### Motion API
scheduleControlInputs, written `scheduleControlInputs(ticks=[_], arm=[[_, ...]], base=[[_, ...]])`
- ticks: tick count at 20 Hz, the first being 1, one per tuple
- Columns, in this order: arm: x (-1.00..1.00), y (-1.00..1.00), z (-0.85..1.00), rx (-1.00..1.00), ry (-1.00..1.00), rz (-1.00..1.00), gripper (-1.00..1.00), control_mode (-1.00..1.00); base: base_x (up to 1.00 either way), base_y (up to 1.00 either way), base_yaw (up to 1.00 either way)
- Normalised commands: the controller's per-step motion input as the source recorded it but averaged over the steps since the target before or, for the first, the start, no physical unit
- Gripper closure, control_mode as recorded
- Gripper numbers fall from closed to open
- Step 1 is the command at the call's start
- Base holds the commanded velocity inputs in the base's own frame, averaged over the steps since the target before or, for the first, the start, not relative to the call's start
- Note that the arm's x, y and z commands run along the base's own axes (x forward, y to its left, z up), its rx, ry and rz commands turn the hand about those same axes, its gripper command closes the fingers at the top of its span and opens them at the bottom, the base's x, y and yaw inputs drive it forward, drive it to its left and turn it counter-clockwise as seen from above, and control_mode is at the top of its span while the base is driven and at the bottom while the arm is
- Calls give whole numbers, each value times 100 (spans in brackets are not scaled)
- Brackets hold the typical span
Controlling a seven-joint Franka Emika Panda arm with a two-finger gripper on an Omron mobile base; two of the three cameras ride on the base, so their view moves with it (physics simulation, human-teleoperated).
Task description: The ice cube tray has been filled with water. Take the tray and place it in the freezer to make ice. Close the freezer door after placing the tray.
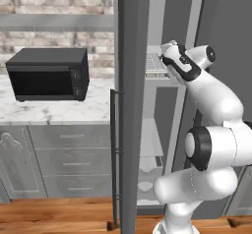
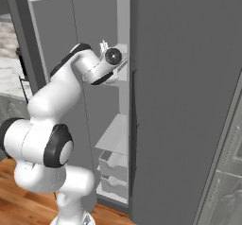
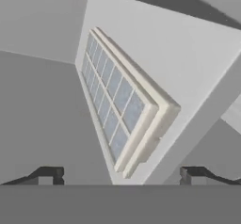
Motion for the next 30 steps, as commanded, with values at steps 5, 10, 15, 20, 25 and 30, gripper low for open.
scheduleControlInputs(ticks=[5, 10, 15, 20, 25, 30], arm=[[-100, -5, 19, 0, 0, -1, -100, -100], [-93, 0, 20, 0, 0, -1, -100, -100], [-57, -11, 6, 0, 3, -9, -100, -100], [-38, -17, 0, 0, 2, -14, -100, -100], [-25, -34, 0, 0, 4, -11, -100, -100], [-21, -7, 0, 0, 3, -10, -100, -100]], base=[[0, 0, 0], [0, 0, 0], [0, 0, 0], [0, 0, 0], [0, 0, 0], [0, 0, 0]])
